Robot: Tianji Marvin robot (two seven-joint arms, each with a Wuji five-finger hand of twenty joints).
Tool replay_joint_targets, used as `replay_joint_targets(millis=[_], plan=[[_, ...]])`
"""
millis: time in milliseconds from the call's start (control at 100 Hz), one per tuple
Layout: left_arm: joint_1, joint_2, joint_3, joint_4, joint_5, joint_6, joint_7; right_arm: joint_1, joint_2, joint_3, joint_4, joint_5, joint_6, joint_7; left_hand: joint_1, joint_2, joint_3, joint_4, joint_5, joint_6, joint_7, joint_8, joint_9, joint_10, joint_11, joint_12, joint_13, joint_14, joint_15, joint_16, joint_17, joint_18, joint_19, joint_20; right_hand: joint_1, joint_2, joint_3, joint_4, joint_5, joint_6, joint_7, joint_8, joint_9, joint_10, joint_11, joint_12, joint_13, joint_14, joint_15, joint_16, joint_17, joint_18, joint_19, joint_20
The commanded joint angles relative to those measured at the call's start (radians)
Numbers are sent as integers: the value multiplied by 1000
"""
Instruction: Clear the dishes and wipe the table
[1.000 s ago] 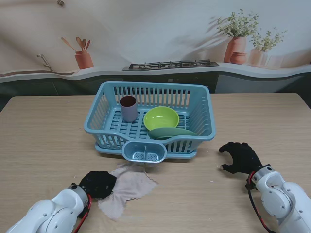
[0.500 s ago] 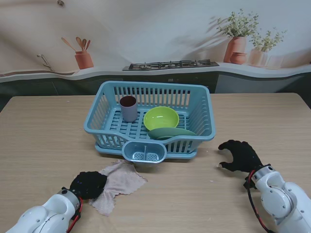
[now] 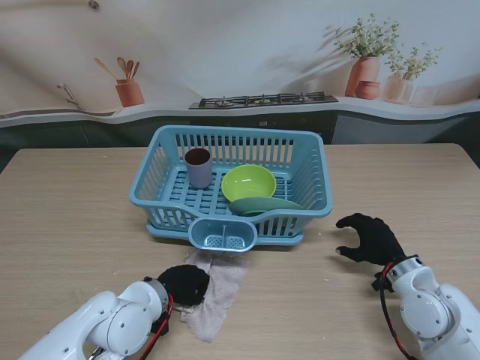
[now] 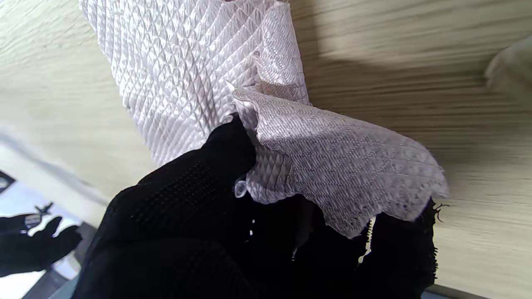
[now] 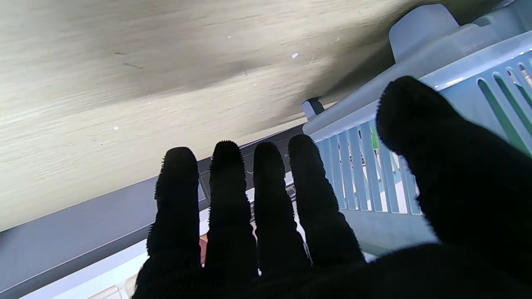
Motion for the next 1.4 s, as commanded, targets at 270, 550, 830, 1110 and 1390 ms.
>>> replay_joint_targets(millis=[270, 550, 830, 1110, 1390], plan=[[84, -11, -99, 3, 93, -26, -4, -4, -3, -3, -3, -10, 0, 13, 75, 16, 66, 30, 43, -42, 37, 15, 17, -5, -40, 15, 21, 14, 3, 6, 23, 65, 53, -6, 10, 10, 1, 17, 4, 4, -1, 11, 5, 8, -13, -11, 10, 7, 5, -4, -3, -24, 20, -2], [252, -39, -319, 16, 235, -153, 220, -2, -2, -5, -2, -19, 4, 15, 74, 14, 73, 28, 49, -36, 30, 13, 18, -1, -42, 14, 21, 18, 5, 8, 23, 65, 54, -1, 10, 11, 0, 17, 4, 5, -1, 10, 4, 9, -13, -11, 9, 8, 5, -3, -4, -25, 21, -3], [305, -52, -407, 58, 281, -208, 362, -3, -1, -7, -4, -23, 11, 17, 74, 11, 74, 29, 56, -34, 21, 11, 22, 0, -45, 14, 20, 17, 4, 9, 23, 65, 53, 2, 12, 11, 1, 18, 3, 4, -1, 10, 4, 10, -12, -11, 9, 8, 6, -3, -4, -26, 22, -4], [238, -38, -311, 24, 204, -157, 193, -3, -1, -6, -4, -25, 7, 15, 74, 15, 70, 29, 53, -38, 16, 15, 19, 0, -48, 16, 19, 16, 4, 10, 21, 65, 52, 5, 12, 11, 1, 18, 3, 4, -2, 10, 3, 9, -12, -11, 8, 8, 5, -3, -5, -25, 22, -5], [99, -9, -125, -9, 71, -39, -34, -7, -2, -1, -6, -26, 4, 11, 72, 18, 63, 29, 54, -39, 12, 15, 19, -3, -48, 11, 22, 13, 5, 11, 23, 65, 54, 7, 13, 11, 1, 18, 3, 4, -2, 10, 4, 9, -12, -11, 7, 8, 6, -3, -5, -25, 23, -5]])
